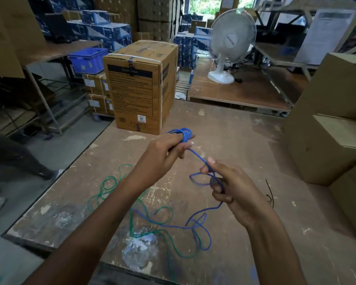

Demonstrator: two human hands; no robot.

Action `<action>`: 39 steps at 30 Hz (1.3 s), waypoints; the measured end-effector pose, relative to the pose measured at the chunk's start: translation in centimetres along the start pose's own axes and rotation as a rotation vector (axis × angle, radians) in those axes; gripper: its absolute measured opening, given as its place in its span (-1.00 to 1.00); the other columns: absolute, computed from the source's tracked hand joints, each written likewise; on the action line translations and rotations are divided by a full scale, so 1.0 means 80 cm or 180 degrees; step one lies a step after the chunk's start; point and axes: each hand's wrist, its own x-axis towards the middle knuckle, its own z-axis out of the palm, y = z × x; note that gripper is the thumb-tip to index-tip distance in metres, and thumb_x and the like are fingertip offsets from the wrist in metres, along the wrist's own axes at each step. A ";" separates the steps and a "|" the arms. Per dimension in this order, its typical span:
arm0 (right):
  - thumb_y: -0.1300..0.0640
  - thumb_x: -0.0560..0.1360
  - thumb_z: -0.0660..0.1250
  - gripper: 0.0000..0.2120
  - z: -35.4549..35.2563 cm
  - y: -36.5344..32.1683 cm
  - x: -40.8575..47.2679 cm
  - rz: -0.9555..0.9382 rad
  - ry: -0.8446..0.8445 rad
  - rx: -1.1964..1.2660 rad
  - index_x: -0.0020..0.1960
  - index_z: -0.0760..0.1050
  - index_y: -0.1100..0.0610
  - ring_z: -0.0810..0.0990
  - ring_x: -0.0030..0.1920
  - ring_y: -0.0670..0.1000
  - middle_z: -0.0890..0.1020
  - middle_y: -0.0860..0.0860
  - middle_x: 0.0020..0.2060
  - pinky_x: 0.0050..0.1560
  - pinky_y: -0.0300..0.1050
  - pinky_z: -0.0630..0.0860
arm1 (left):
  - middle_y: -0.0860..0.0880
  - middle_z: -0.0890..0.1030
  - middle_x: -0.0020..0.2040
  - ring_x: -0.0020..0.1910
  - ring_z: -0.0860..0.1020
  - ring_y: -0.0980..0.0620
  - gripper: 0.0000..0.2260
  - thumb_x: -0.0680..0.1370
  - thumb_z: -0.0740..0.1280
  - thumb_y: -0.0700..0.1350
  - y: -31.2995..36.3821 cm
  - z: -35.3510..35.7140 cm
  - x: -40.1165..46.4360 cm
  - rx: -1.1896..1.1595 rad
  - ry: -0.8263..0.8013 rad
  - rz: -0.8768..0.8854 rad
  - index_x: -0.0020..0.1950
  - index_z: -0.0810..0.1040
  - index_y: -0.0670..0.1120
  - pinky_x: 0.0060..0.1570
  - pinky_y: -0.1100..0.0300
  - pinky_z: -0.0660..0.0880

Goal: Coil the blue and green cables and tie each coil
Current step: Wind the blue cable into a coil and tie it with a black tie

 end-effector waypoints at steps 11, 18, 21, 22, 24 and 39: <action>0.25 0.62 0.43 -0.82 0.008 -0.002 -0.047 -0.1364 -0.0891 -0.1226 0.06 0.65 -0.02 0.64 0.01 0.09 0.71 -0.06 0.23 -0.18 -0.01 0.56 | -0.21 0.57 -0.24 -0.27 0.46 0.12 -0.73 0.76 0.21 -0.06 0.032 0.016 -0.021 -0.1452 0.0593 -0.0872 0.26 0.70 -0.04 -0.16 0.19 0.43; 0.23 0.67 0.33 -0.85 0.021 -0.032 -0.051 -0.1026 -0.0820 -0.1331 0.13 0.67 0.22 0.63 -0.29 -0.15 0.76 -0.13 -0.11 -0.22 -0.37 0.50 | 0.09 0.46 -0.31 -0.26 0.43 0.16 -0.70 0.76 0.18 -0.06 0.014 -0.035 -0.030 -0.1538 0.0805 -0.1005 0.32 0.67 -0.09 -0.18 0.28 0.39; 0.07 0.61 0.40 -0.82 0.039 -0.043 -0.049 -0.0645 -0.0742 -0.0940 0.06 0.70 0.15 0.22 -0.47 -0.13 0.59 -0.02 -0.29 -0.46 -0.34 0.14 | 0.01 0.47 -0.28 -0.28 0.40 0.14 -0.68 0.77 0.16 -0.07 0.007 -0.049 -0.031 -0.2056 0.0742 -0.1151 0.27 0.68 -0.15 -0.19 0.26 0.36; 0.05 0.57 0.48 -0.86 0.044 -0.046 -0.049 -0.0611 -0.0831 -0.1009 0.04 0.72 0.11 0.24 -0.43 -0.10 0.56 0.04 -0.29 -0.45 -0.31 0.15 | -0.02 0.50 -0.24 -0.28 0.39 0.14 -0.67 0.77 0.16 -0.07 0.007 -0.052 -0.031 -0.2354 0.0743 -0.1199 0.25 0.67 -0.18 -0.19 0.27 0.36; 0.12 0.51 0.54 -0.87 0.060 -0.049 -0.057 -0.0650 -0.0977 -0.1354 0.05 0.74 0.06 0.46 -0.25 -0.06 0.69 0.09 -0.07 -0.40 -0.26 0.33 | 0.03 0.57 -0.19 -0.28 0.36 0.16 -0.63 0.77 0.14 -0.05 0.008 -0.064 -0.032 -0.2981 0.0690 -0.1274 0.28 0.63 -0.26 -0.21 0.28 0.37; 0.22 0.48 0.38 -0.88 0.165 -0.006 -0.136 -0.0473 -0.0284 0.0581 -0.01 0.62 0.08 0.79 -0.22 -0.02 0.78 0.05 -0.07 -0.70 -0.35 0.33 | 0.06 0.39 -0.30 -0.32 0.31 0.16 -0.59 0.76 0.16 0.01 0.018 -0.077 -0.039 -0.3839 0.0101 -0.1455 0.35 0.60 -0.27 -0.25 0.29 0.36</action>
